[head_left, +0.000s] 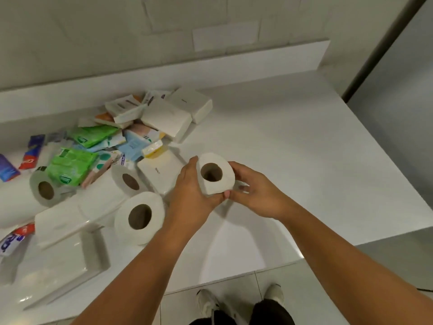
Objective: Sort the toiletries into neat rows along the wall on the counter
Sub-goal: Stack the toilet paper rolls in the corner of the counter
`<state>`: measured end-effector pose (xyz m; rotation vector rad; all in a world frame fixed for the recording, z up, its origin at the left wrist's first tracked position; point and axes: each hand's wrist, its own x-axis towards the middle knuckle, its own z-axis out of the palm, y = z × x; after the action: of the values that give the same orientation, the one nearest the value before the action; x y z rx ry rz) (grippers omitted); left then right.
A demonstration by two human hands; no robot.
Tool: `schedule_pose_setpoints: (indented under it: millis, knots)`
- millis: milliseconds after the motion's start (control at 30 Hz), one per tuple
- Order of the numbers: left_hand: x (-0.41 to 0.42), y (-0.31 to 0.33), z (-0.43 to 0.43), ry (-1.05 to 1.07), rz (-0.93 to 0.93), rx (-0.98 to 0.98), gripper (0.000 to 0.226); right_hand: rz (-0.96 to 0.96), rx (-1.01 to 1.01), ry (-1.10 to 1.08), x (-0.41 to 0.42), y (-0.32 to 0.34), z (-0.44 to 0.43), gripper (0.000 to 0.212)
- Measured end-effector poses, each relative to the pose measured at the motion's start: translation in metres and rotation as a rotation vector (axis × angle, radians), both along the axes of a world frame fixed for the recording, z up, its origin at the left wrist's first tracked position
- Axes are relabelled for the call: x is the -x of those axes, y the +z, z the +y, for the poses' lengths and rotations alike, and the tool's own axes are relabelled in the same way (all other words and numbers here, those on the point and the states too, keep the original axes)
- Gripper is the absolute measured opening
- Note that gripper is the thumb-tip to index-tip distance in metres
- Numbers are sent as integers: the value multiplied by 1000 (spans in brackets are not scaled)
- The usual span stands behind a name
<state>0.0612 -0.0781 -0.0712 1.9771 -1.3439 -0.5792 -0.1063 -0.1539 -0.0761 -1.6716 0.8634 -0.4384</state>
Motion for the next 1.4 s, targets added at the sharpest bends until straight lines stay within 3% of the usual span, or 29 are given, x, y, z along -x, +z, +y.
schedule_pose_setpoints:
  millis: [233, 333, 533, 833, 967, 1167, 1400]
  knots:
    - [27, 7, -43, -68, 129, 53, 76, -95, -79, -97, 34, -7, -38, 57]
    - [45, 11, -70, -125, 211, 2, 91, -135, -107, -111, 62, -6, -67, 52]
    - [95, 12, -142, -332, 321, -70, 94, -66, -116, -2, 135, 0, -144, 84]
    - [162, -8, -262, -308, 266, -19, 98, -119, -123, -161, 204, -21, -247, 84]
    - [171, -16, -304, -259, 240, 39, 81, -167, -82, -186, 208, -25, -289, 76]
    - [182, -20, -377, -213, 274, 103, 82, -231, -32, -313, 209, -27, -355, 64]
    - [180, -23, -447, -240, 166, 215, 82, -193, 126, -380, 199, -28, -421, 56]
